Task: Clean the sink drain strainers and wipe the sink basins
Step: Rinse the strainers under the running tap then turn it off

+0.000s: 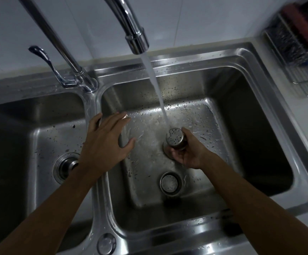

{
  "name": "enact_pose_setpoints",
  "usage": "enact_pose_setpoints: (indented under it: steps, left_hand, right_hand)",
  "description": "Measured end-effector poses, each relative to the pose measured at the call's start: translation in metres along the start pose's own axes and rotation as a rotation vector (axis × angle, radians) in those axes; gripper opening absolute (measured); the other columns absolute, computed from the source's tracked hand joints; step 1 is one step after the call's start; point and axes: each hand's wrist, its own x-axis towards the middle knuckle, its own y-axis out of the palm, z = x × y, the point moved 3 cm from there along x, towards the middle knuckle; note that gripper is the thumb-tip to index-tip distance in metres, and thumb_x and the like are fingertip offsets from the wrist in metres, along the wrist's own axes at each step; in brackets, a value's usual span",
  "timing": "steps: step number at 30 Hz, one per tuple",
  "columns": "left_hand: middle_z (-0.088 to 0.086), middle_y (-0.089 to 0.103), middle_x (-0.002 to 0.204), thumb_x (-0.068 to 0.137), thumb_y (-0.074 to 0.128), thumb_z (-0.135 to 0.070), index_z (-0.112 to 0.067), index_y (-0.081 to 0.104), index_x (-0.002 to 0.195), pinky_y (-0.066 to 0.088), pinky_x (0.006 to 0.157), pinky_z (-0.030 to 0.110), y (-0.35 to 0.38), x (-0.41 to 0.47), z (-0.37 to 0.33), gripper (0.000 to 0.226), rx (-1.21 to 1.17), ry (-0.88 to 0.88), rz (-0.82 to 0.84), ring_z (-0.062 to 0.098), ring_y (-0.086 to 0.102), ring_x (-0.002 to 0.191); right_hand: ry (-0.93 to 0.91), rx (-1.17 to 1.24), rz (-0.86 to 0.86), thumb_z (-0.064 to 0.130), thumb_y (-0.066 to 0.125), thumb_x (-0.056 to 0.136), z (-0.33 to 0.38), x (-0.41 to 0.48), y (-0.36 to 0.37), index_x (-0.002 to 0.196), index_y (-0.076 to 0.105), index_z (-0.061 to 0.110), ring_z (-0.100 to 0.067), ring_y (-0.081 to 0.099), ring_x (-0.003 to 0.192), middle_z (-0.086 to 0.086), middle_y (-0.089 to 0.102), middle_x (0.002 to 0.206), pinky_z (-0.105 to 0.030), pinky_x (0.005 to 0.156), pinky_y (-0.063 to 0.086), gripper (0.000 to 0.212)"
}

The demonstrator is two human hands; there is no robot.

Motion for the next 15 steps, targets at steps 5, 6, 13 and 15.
enact_pose_setpoints:
  steps: [5, 6, 13, 15]
  left_hand:
    - [0.001, 0.056, 0.152, 0.09, 0.063, -0.051, -0.018, 0.061, 0.141, 0.021, 0.125, 0.047, -0.001, 0.0, 0.0, 0.061, -0.004, -0.02, 0.016, 0.018, 0.056, 0.137]
    - [0.001, 0.055, 0.152, 0.089, 0.063, -0.05, -0.018, 0.06, 0.141, 0.02, 0.125, 0.047, -0.001, 0.0, -0.001, 0.061, -0.007, -0.021, 0.022, 0.018, 0.055, 0.137]
    - [0.002, 0.056, 0.151, 0.089, 0.066, -0.049, -0.018, 0.061, 0.14, 0.022, 0.124, 0.047, -0.002, 0.001, -0.001, 0.06, -0.004, -0.023, 0.02, 0.019, 0.057, 0.135]
    - [0.002, 0.055, 0.152, 0.089, 0.066, -0.05, -0.019, 0.06, 0.14, 0.022, 0.124, 0.047, -0.001, 0.001, 0.0, 0.06, -0.009, -0.028, 0.031, 0.018, 0.057, 0.135]
  right_hand:
    - [-0.077, 0.153, 0.079, 0.056, 0.07, 0.086, 0.011, -0.005, 0.002, 0.131, 0.061, 0.004, -0.021, 0.062, 0.099, -0.016, 0.063, 0.119, -0.028, 0.058, 0.061, 0.069]
    - [-0.096, 0.155, 0.097, 0.051, 0.072, 0.086, 0.011, -0.005, 0.004, 0.129, 0.062, 0.006, -0.023, 0.065, 0.096, -0.016, 0.065, 0.117, -0.03, 0.063, 0.062, 0.063]
    - [-0.903, -1.592, -0.192, 0.034, 0.092, 0.065, 0.008, 0.003, 0.006, 0.13, 0.05, 0.017, -0.02, 0.06, 0.108, -0.004, 0.058, 0.125, -0.032, 0.086, 0.054, 0.079]
    - [-1.083, -1.813, -0.234, 0.041, 0.088, 0.068, 0.007, 0.0, 0.01, 0.138, 0.046, 0.017, -0.025, 0.055, 0.116, -0.008, 0.051, 0.134, -0.038, 0.091, 0.055, 0.085]
